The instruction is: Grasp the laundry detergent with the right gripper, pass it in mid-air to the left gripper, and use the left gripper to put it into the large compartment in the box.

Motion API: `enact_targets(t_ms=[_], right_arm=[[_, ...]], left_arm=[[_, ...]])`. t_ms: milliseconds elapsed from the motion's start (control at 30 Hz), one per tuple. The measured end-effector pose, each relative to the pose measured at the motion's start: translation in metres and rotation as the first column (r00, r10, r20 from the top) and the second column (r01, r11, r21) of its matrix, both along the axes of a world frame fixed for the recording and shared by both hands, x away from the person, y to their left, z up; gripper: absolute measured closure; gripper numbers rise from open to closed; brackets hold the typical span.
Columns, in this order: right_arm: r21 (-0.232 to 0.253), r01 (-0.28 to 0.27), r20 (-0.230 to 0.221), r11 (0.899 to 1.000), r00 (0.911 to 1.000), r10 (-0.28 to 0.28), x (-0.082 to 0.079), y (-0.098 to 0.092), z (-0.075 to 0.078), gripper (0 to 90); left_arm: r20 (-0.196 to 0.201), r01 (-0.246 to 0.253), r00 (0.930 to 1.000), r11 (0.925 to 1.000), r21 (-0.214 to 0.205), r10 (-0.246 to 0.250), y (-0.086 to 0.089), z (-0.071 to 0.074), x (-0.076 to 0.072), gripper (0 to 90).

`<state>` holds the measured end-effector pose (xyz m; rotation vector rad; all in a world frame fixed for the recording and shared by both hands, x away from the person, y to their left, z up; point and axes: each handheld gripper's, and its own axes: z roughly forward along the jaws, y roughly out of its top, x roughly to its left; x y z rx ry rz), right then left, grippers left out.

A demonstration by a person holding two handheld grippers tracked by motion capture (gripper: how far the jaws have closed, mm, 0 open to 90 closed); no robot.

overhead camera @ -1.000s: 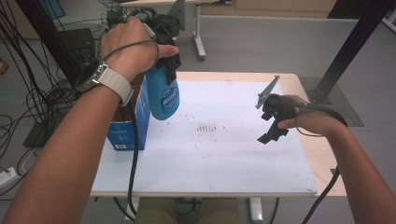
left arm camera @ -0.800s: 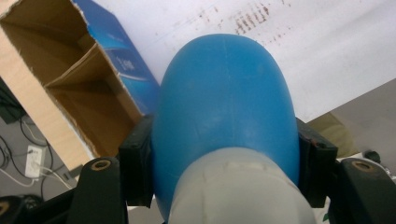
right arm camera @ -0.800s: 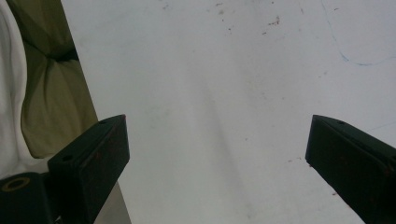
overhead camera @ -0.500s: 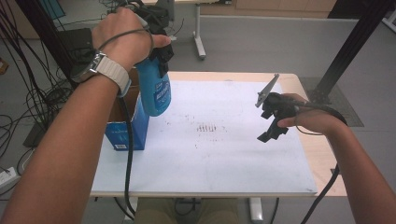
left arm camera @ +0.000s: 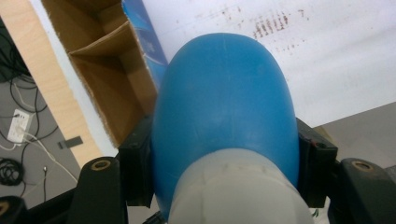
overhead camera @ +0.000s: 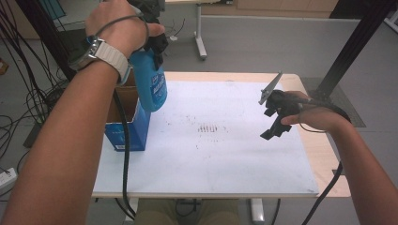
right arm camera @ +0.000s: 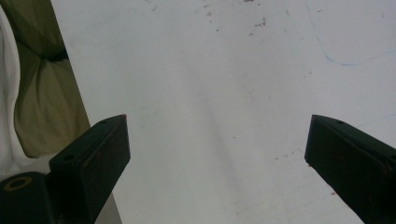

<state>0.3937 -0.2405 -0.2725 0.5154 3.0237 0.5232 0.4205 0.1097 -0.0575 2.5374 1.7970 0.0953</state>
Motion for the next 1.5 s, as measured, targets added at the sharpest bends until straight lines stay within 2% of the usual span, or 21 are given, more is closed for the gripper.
enact_targets(t_ms=[300, 367, 467, 900, 1500], right_arm=[[-0.004, 0.008, -0.005, 1.000, 1.0000, -0.008, 0.007, -0.001, -0.002, 6.7], [-0.002, 0.008, -0.005, 1.000, 1.0000, -0.008, 0.009, -0.001, -0.001, 6.7], [-0.004, 0.010, -0.006, 1.000, 0.9999, -0.010, 0.011, -0.001, -0.001, 6.7], [-0.018, 0.022, -0.015, 1.000, 0.9996, -0.023, 0.015, -0.002, -0.003, 6.7], [-0.026, 0.032, -0.021, 0.999, 0.9992, -0.032, 0.019, -0.003, -0.007, 6.7]], left_arm=[[-0.005, -0.074, 0.9972, 0.9972, -0.005, 0.074, 0.018, 0.007, 0.007, 37.6], [-0.009, -0.078, 0.9969, 0.9969, -0.002, 0.078, 0.023, 0.007, 0.008, 37.6], [0.001, -0.108, 0.9942, 0.9941, -0.009, 0.108, 0.028, 0.008, 0.010, 37.6], [0.010, -0.153, 0.9882, 0.9882, -0.011, 0.153, 0.053, 0.010, 0.014, 37.6], [0.018, -0.205, 0.9785, 0.9787, 0.005, 0.205, 0.073, 0.007, 0.021, 37.6]])
